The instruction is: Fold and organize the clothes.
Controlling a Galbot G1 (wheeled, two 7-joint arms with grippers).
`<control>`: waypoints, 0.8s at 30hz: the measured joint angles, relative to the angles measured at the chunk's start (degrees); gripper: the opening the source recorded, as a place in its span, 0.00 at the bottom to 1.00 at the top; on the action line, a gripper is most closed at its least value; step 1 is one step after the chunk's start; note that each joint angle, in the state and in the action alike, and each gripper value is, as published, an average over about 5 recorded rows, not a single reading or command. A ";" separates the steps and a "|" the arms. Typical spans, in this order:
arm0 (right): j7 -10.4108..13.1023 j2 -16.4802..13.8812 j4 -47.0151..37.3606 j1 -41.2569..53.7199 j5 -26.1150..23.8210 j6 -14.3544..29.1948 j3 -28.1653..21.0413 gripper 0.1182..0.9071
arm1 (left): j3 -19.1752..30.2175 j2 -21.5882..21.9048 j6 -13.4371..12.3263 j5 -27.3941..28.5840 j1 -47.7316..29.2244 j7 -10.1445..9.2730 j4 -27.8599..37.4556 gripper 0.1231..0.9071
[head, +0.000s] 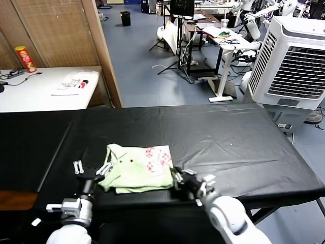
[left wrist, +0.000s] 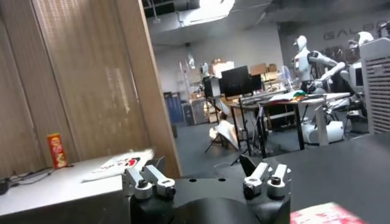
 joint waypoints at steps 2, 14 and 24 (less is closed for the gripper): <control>0.02 -1.28 1.70 -1.46 -1.60 1.02 1.47 0.34 | -0.31 0.09 -0.62 -1.04 0.11 0.68 0.40 0.86; 5.99 -2.65 10.04 -15.58 -11.28 15.48 8.66 0.86 | -1.12 2.87 -0.38 -6.57 2.40 -0.75 0.46 0.86; 14.13 0.73 12.03 -30.96 -19.82 31.91 13.44 0.86 | -3.33 7.36 3.30 -14.77 9.12 -2.96 -1.95 0.86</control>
